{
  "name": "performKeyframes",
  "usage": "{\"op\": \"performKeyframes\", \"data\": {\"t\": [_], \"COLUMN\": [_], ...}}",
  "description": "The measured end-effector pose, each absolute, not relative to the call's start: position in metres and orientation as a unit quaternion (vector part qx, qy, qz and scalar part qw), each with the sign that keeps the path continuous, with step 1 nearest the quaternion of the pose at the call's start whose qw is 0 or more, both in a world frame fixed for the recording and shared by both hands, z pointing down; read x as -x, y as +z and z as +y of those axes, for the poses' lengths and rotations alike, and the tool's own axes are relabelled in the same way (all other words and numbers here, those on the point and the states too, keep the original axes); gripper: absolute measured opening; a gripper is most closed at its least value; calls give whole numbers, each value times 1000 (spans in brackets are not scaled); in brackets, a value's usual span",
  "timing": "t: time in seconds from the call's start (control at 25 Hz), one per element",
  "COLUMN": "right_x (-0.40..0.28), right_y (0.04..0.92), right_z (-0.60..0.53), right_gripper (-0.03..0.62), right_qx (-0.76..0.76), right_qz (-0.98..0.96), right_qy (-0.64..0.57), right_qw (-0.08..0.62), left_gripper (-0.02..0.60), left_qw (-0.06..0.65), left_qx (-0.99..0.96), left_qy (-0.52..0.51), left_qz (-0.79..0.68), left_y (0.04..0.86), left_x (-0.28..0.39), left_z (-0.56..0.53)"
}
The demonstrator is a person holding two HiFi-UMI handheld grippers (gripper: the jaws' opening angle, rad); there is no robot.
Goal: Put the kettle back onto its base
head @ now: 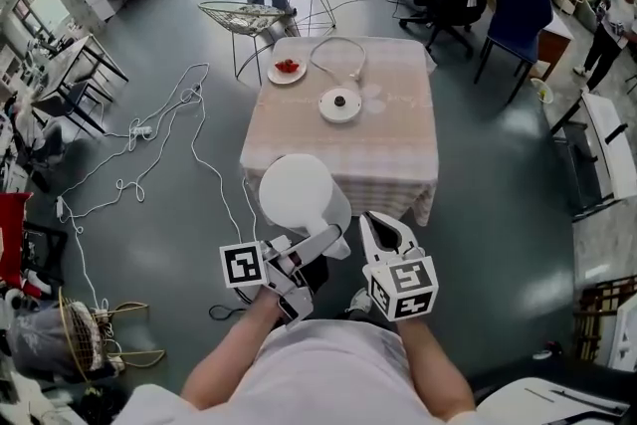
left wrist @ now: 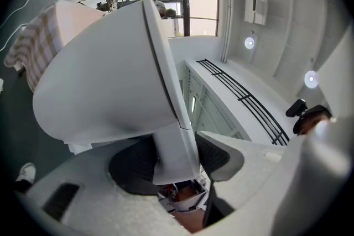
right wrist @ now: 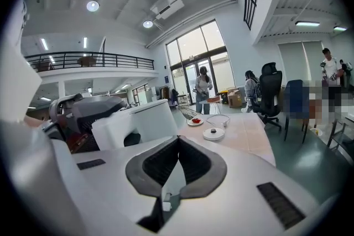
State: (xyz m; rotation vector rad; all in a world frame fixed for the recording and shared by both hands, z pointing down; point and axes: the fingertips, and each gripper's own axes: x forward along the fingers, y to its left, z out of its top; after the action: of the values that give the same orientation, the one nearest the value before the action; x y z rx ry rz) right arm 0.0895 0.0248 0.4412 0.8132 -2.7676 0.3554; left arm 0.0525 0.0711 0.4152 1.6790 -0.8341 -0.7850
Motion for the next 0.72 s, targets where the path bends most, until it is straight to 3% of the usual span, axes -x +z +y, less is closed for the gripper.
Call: {"op": "performKeyframes", "data": {"t": [0.72], "right_x": [-108], "right_y": [447], "right_z": [-13], "right_gripper": [5], "right_qx": [-258], "right_qz": [-952], "right_qy": [124], "right_qw": [112], "left_gripper": [216], "left_qw": [511], "left_qx": [-701], "left_qy": [-335], "left_qz": [-367], "left_y": [415], "left_x": [-68], "left_z": [24]}}
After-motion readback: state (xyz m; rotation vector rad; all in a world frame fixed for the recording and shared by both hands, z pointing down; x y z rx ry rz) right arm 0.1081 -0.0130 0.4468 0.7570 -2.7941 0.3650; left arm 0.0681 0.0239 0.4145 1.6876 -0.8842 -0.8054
